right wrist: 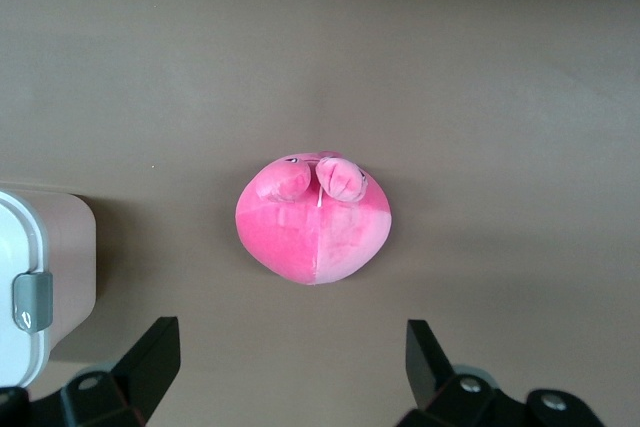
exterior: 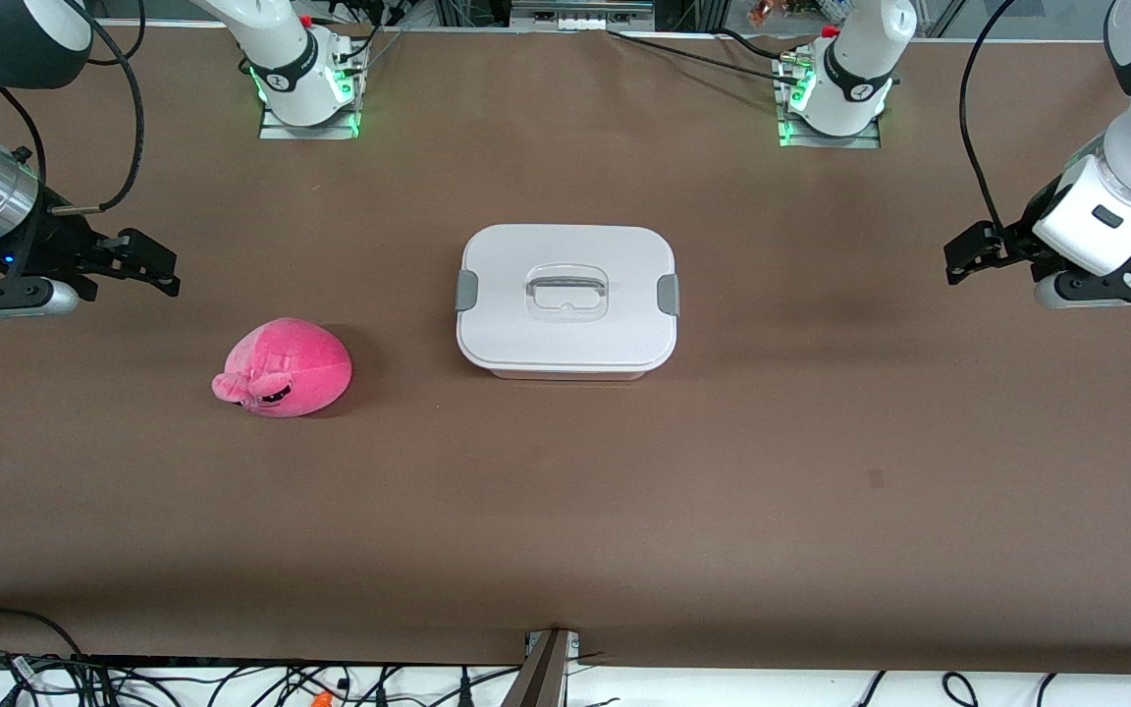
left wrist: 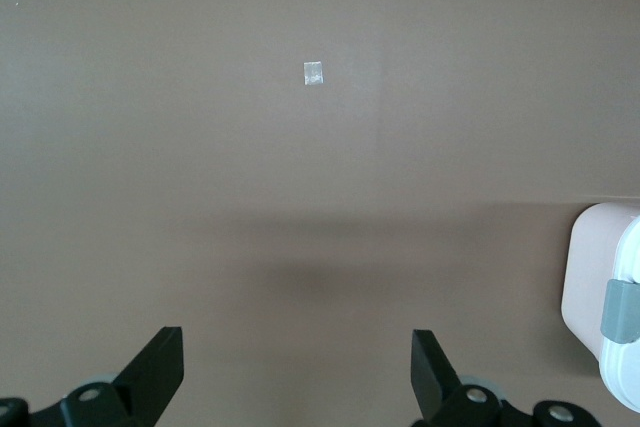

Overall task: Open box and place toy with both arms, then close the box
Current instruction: 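Move the left gripper over the box lid and grasp its handle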

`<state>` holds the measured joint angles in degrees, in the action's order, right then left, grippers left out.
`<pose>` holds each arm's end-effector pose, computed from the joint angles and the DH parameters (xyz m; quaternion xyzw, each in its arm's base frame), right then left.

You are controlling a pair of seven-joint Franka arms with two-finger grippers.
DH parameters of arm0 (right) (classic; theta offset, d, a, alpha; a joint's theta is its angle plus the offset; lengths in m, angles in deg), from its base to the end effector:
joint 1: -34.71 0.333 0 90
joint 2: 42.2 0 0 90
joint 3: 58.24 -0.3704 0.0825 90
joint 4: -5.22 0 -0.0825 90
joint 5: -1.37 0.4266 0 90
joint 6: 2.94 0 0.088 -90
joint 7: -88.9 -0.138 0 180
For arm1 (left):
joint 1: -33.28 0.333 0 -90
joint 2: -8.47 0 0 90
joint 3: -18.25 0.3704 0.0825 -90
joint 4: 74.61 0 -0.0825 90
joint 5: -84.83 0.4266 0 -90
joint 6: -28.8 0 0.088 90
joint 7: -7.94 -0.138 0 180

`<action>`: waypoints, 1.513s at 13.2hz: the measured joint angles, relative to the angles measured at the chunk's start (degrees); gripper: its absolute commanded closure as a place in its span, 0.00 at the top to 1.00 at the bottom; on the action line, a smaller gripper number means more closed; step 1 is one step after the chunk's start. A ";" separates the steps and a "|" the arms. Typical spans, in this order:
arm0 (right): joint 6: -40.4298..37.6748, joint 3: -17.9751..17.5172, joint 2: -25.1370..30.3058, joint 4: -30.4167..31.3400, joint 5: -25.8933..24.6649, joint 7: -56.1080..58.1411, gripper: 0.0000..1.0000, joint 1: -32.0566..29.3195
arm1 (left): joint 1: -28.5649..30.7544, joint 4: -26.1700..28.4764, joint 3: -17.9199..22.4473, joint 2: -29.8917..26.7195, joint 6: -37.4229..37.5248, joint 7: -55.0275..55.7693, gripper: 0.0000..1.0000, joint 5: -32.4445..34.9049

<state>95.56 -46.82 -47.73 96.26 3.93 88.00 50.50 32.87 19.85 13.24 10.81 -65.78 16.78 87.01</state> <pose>0.6404 0.0600 0.5931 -0.9994 -0.0280 -0.0172 0.0134 0.6113 -0.0520 0.5900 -0.9993 -0.0279 0.0170 0.0194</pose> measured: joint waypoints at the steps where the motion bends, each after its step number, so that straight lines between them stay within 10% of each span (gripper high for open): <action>1: 0.00 0.00 0.00 0.00 0.00 0.00 1.00 0.00 | 0.00 0.00 -0.02 0.00 0.00 0.00 1.00 0.00; 10: 0.00 0.00 0.00 0.00 0.00 0.00 1.00 0.00 | -0.14 0.00 -0.77 0.02 1.24 0.00 1.00 0.00; 15: 0.05 0.05 0.01 0.00 0.00 0.00 1.00 0.00 | -0.65 0.01 -10.42 0.87 4.10 -2.07 1.00 -0.01; 20: 0.07 0.11 0.00 0.00 -0.01 0.00 1.00 -0.01 | -1.90 0.00 -14.99 3.04 3.44 -28.89 1.00 -11.30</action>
<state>95.63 -46.71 -47.73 96.26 3.92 88.00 50.49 30.97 19.86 -1.74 13.85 -62.34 -12.11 75.71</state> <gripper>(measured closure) 0.000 0.000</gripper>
